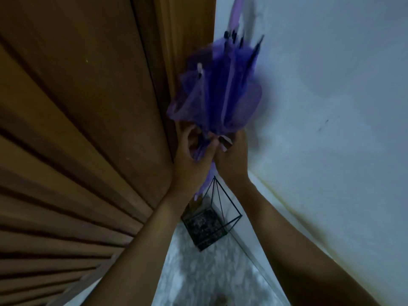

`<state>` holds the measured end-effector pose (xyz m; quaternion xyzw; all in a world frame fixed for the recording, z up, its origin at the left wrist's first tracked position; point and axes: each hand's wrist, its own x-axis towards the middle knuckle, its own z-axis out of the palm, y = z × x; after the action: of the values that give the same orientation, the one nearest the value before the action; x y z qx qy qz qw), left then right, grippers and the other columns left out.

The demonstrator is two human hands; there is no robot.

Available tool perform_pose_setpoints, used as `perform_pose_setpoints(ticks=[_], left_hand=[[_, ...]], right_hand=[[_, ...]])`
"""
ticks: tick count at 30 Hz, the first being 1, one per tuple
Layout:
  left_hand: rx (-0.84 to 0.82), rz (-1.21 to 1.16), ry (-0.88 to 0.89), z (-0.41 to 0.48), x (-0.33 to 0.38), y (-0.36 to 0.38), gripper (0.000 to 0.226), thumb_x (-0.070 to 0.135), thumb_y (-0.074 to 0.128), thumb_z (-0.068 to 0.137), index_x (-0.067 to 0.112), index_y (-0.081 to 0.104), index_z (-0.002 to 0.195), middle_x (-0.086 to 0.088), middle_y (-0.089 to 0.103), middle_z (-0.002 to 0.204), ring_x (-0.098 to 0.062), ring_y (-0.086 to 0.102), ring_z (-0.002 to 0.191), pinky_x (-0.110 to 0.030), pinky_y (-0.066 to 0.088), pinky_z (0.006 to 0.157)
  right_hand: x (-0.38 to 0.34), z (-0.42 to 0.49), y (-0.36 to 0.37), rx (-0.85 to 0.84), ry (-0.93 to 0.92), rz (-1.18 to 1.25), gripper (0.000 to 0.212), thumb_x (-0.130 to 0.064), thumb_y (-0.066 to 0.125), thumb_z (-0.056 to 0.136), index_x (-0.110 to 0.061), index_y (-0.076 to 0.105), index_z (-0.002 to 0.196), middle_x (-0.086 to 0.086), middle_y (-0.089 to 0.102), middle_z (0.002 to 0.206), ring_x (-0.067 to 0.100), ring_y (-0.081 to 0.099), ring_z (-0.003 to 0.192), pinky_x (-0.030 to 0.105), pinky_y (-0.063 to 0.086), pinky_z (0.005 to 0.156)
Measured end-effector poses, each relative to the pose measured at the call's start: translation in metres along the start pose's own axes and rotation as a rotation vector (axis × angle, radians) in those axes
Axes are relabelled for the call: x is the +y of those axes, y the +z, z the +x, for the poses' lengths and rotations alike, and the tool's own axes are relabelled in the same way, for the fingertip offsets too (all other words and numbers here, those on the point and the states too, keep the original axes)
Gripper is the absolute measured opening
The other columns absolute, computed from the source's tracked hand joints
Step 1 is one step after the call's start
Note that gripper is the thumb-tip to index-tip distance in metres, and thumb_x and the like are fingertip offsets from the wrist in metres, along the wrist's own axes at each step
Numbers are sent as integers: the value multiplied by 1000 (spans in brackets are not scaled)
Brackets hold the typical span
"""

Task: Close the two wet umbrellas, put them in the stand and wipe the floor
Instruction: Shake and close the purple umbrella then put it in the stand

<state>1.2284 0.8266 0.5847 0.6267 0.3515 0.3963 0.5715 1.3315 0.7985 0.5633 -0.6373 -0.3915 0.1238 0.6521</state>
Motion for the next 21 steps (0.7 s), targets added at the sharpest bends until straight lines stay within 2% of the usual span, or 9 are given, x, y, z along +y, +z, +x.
perform_pose_setpoints(ticks=[3,4,6,8,10,13,17,19,21], left_hand=[[21,-15,-12,8,-5,-3,18,16,65,90,14,56,105,15,68,90,5,66,89,-14,52,81],[20,-4,8,9,-4,-4,24,20,66,87,5,58,104,15,67,87,5,67,86,-16,53,80],[-13,-3,54,9,-9,-7,53,24,68,81,-7,52,121,0,67,107,-2,65,101,-24,54,88],[-61,-53,48,9,-19,-8,69,10,71,81,-1,38,140,-12,56,133,-11,58,121,-21,52,93],[-98,-80,15,10,-37,-7,72,2,71,83,7,34,145,-10,49,142,-13,55,126,-24,53,93],[-115,5,-44,12,-77,-3,58,8,67,89,14,42,142,-3,56,137,-10,59,121,-33,55,93],[-88,120,-175,9,-131,1,37,12,64,92,19,53,127,3,64,120,-15,62,115,-42,51,100],[-57,200,-238,7,-153,6,30,11,63,92,14,54,120,-6,64,116,-25,62,112,-42,50,100],[12,323,-283,5,-174,9,33,11,62,91,-5,53,119,-23,62,116,-39,59,111,-45,48,96]], right_hand=[[27,-8,-2,-41,53,-61,26,-11,63,94,-6,57,118,7,64,107,15,65,98,32,55,83],[34,-13,-4,-72,77,-58,30,-14,63,94,-5,56,122,8,65,109,14,65,99,31,54,83],[47,-25,-7,-121,105,-59,40,-27,63,93,-11,52,128,5,63,117,11,63,106,29,55,88],[63,-37,-11,-164,172,-51,50,-37,64,89,-18,45,131,2,62,122,14,64,109,32,56,91],[83,-50,-12,-194,238,-63,55,-33,68,88,-17,40,133,2,62,124,17,66,109,37,57,91],[114,-67,-16,-232,329,-134,57,-22,72,88,-16,39,134,1,65,120,12,67,102,35,58,88],[149,-80,-26,-289,400,-162,42,-14,71,88,-18,47,123,-12,65,102,8,68,93,37,60,84],[163,-84,-29,-309,409,-180,42,-13,73,86,-15,49,121,-13,65,98,12,69,93,31,59,82],[176,-85,-31,-333,429,-206,44,-14,73,86,-15,49,123,-11,64,100,15,68,94,29,59,80]])
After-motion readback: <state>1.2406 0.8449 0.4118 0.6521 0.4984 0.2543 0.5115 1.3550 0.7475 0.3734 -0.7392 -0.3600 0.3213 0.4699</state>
